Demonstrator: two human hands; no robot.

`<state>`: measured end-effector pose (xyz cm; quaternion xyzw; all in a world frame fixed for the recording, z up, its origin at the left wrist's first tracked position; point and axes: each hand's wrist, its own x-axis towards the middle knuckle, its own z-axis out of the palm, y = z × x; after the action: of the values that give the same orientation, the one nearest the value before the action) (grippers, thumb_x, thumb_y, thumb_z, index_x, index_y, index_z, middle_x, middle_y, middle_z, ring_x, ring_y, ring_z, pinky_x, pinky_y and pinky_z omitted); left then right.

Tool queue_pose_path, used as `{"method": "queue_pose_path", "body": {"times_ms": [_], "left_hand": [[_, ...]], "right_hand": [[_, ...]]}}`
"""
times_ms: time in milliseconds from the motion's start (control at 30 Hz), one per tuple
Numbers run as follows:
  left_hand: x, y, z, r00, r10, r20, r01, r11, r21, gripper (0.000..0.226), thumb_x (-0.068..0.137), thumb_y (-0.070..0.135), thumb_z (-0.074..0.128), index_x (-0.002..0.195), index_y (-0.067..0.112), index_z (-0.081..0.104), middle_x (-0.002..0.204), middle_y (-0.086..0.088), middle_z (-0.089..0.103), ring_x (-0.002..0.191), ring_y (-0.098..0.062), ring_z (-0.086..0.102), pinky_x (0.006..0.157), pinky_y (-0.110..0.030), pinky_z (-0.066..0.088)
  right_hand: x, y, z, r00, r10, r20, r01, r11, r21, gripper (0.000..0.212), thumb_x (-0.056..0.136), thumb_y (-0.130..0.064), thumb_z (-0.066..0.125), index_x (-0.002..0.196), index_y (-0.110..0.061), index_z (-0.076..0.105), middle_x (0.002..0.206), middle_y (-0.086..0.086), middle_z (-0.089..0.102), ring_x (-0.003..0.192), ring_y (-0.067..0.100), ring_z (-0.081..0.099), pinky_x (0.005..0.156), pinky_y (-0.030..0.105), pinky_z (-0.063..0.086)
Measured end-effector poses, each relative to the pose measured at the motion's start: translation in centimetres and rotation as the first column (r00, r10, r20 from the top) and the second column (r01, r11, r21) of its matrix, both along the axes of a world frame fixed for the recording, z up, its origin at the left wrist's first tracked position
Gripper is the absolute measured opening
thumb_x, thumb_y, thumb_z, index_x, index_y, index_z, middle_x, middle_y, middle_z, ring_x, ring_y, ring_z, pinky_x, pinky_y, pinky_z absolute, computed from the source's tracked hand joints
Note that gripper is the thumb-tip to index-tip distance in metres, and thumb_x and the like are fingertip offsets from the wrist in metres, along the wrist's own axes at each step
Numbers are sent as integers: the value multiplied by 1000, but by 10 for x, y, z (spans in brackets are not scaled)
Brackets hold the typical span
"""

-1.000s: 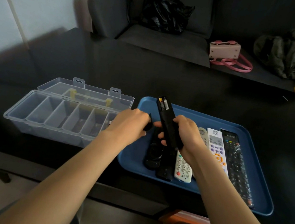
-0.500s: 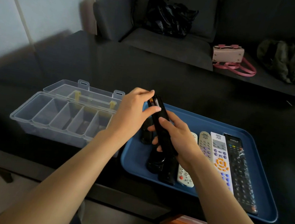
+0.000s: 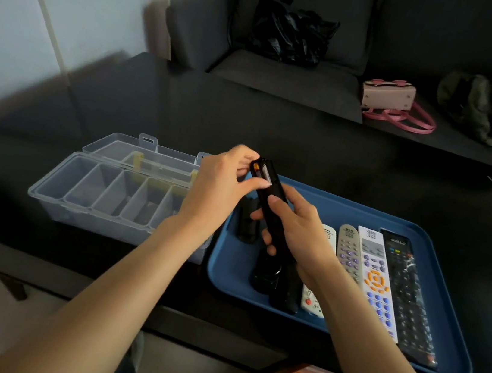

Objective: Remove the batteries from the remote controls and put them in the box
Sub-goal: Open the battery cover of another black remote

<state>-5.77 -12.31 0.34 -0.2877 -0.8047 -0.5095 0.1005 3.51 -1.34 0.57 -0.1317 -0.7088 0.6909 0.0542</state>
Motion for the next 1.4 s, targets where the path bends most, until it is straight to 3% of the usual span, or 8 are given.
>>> {"method": "queue_pose_path", "body": {"times_ms": [133,300,633,767,933,1067,1267,1400], "left_hand": [[-1,-1,1,995,17,98,-26,996,85,38,70,17,79,103,5,65,102,-6,69,97,-9,63,84,-10,48],[-2,-1,0,994,14,104,-20,998,52,35,71,19,78,102,9,67,103,-4,70,99,-7,63,85,-17,52],[6,3,0,996,86,-31,-86,996,-26,39,76,20,75,111,5,67,101,-11,70,95,-16,65,84,-31,53],[1,2,-1,999,29,22,-29,999,-17,38,75,19,75,110,6,67,105,-10,69,97,-11,64,83,-20,53],[-3,2,-3,996,76,42,-77,996,35,18,80,14,71,96,6,68,88,-2,70,81,-5,64,74,-9,49],[-7,1,-6,993,110,37,-111,994,24,6,84,13,67,87,9,68,79,3,66,71,0,60,67,-7,46],[-15,1,-9,988,102,112,-103,995,-1,6,85,13,64,82,10,69,76,4,65,67,1,57,62,-2,41],[-20,-2,-12,982,74,173,-73,997,-10,7,86,15,62,83,13,68,81,1,68,76,-7,62,69,-12,45]], "right_hand": [[-1,-3,2,1000,-8,2,8,1000,-27,19,100,-18,43,105,-30,57,78,6,64,49,14,46,41,26,36],[-1,-4,3,1000,-29,1,29,999,-16,18,100,-18,42,101,-29,57,77,6,64,49,14,46,42,27,35],[-4,-5,1,999,-52,-10,53,998,47,18,100,-17,42,102,-26,58,77,7,63,48,13,45,41,29,34],[-3,-5,2,998,-59,-11,59,997,49,19,100,-17,42,101,-27,57,76,6,63,47,13,45,41,28,34],[-3,-5,1,999,-46,-11,46,997,57,20,100,-16,42,97,-30,56,76,8,62,47,14,44,40,28,34],[-2,-4,-2,999,-44,8,44,995,92,19,99,-16,43,107,-28,56,76,8,63,47,15,45,38,26,35],[-2,-5,-6,999,-46,27,41,987,153,19,99,-16,43,111,-25,55,76,8,63,47,15,46,38,26,36],[-5,-6,-8,998,-48,41,40,982,187,21,99,-18,44,116,-23,55,76,8,63,47,14,47,38,25,37]]}}
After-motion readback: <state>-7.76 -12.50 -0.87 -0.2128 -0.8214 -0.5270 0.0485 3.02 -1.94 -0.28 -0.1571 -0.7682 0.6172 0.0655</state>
